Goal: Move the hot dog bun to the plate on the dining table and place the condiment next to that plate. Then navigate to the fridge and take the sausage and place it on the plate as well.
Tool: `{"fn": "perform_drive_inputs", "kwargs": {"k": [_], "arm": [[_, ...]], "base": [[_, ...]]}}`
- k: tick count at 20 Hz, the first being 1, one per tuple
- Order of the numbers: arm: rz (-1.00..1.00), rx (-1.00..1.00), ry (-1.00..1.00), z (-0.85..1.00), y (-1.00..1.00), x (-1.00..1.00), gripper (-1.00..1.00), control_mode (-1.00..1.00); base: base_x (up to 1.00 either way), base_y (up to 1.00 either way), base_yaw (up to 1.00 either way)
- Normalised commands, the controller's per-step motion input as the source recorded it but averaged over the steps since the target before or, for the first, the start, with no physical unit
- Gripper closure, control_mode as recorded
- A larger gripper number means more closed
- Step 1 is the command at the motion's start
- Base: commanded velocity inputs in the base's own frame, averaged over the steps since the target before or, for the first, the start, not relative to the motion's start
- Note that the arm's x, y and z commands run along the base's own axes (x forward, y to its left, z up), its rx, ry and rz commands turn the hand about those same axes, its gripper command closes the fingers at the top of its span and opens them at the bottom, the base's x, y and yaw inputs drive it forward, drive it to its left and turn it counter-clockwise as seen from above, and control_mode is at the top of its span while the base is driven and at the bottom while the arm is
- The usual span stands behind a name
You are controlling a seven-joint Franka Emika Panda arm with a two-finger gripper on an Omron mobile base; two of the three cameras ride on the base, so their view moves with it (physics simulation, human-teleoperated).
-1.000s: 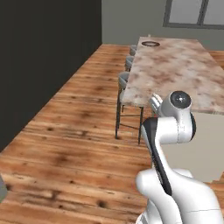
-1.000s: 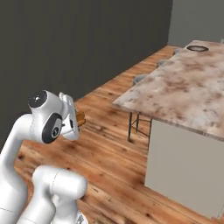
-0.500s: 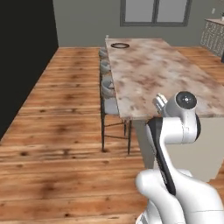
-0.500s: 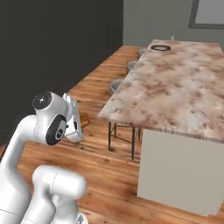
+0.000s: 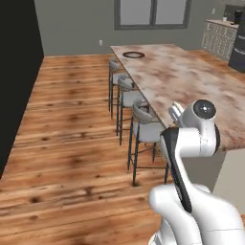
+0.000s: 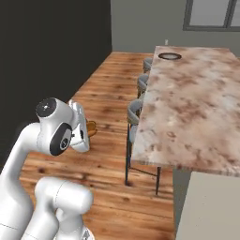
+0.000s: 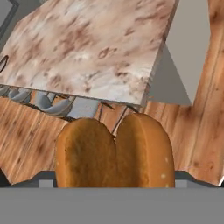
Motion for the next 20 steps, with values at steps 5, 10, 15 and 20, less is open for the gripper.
{"fn": "perform_drive_inputs", "kwargs": {"k": [5,10,15,20], "arm": [[0.00,0.00,0.00,0.00,0.00,0.00,1.00,1.00],[0.00,0.00,0.00,0.00,0.00,0.00,1.00,1.00],[0.00,0.00,0.00,0.00,0.00,0.00,1.00,1.00],[0.00,0.00,0.00,0.00,0.00,0.00,1.00,1.00]], "base": [[0.91,1.00,-0.34],[0.96,1.00,-0.37],[0.99,1.00,-0.35],[1.00,1.00,-0.35]]}}
